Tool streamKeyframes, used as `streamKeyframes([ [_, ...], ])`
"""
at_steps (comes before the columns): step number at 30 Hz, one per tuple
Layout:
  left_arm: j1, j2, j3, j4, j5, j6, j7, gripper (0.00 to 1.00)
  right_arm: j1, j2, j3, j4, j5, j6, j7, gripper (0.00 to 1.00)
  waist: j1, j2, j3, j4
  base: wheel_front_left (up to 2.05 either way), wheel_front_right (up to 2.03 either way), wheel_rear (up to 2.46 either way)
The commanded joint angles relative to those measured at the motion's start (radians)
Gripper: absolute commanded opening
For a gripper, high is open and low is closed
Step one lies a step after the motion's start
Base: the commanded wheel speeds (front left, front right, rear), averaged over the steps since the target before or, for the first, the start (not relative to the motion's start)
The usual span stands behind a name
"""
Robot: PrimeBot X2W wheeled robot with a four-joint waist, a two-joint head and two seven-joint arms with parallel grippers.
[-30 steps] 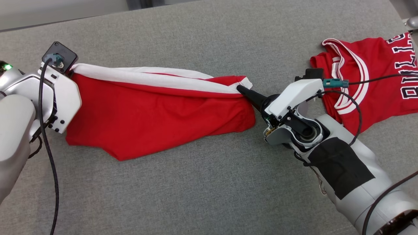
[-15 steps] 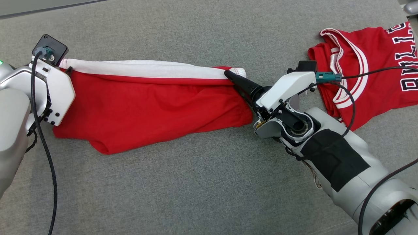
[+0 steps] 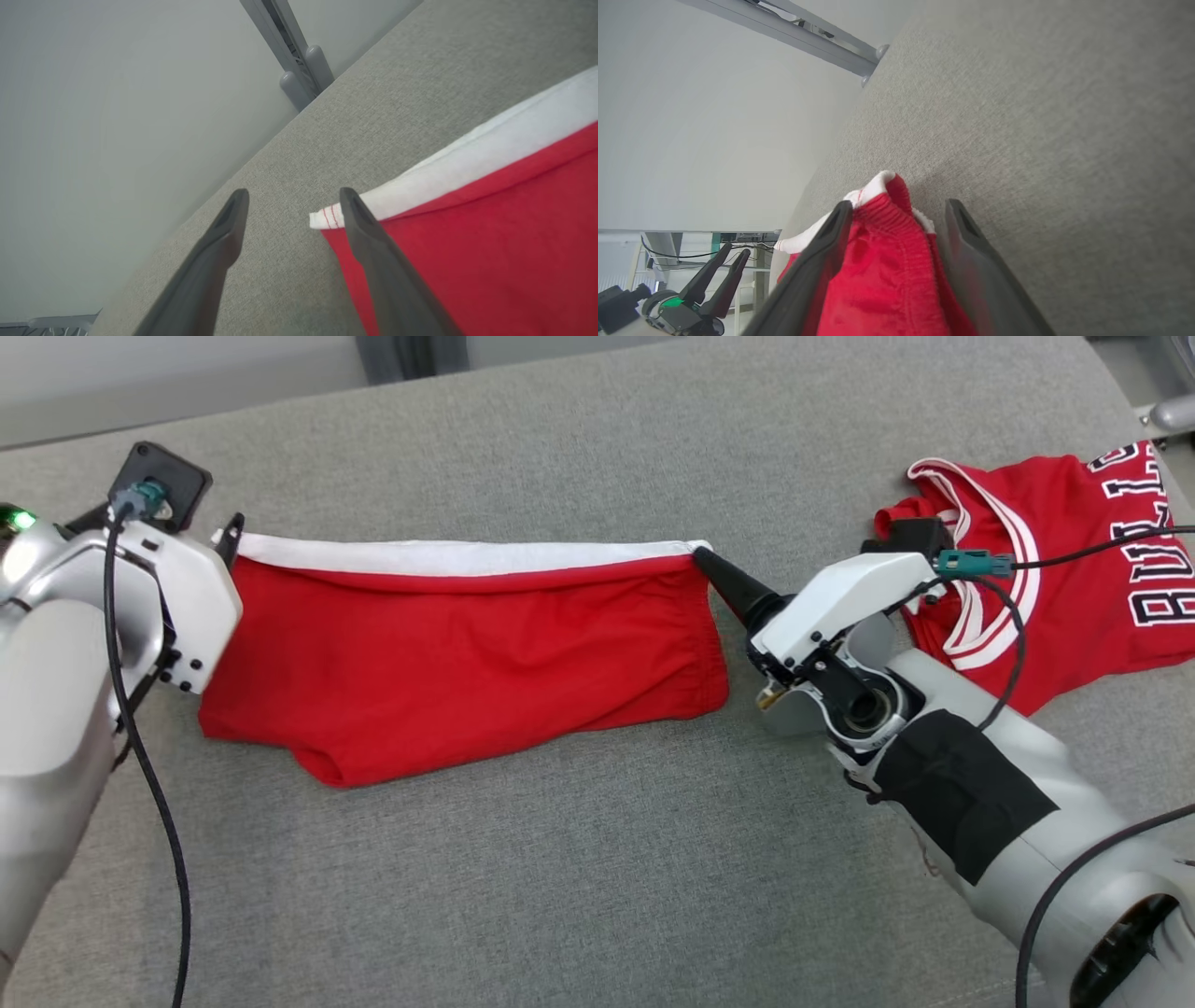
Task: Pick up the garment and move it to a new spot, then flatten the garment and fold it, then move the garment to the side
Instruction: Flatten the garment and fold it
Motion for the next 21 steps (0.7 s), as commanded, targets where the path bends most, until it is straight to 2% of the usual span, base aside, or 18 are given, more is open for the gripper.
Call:
streamKeyframes([
  [1,0.013,0.002,0.002,0.000,-0.006,0.006,-0.006,1.00,-0.011,-0.013,0.003,0.008,-0.008,0.001,-0.008,1.00,0.0000,0.0000,-0.016,0.008,0.00,0.00,0.00],
  [4,0.029,-0.003,0.010,-0.013,-0.017,0.020,-0.039,1.00,-0.013,-0.031,0.044,0.021,-0.058,0.001,-0.054,1.00,0.0000,0.0000,-0.046,0.019,0.00,0.00,0.00],
  [8,0.062,-0.010,0.030,-0.043,-0.034,0.054,-0.097,1.00,-0.015,-0.074,0.120,0.030,-0.185,0.001,-0.177,1.00,0.0000,0.0000,-0.088,0.038,0.00,0.00,0.00],
  [13,0.126,-0.015,0.067,-0.111,-0.063,0.113,-0.193,1.00,-0.010,-0.119,0.136,0.035,-0.363,0.001,-0.247,1.00,0.0000,0.0000,-0.145,0.065,0.00,0.00,0.00],
  [17,0.211,-0.023,0.118,-0.194,-0.110,0.173,-0.280,1.00,-0.015,-0.173,-0.036,-0.005,-0.588,0.001,-0.247,1.00,0.0000,0.0000,-0.184,0.091,0.00,0.00,0.00],
  [21,0.322,-0.031,0.174,-0.299,-0.165,0.230,-0.341,1.00,0.102,-0.237,-0.314,-0.135,-0.910,0.001,-0.246,1.00,0.0000,0.0000,-0.214,0.121,0.00,0.00,0.00],
])
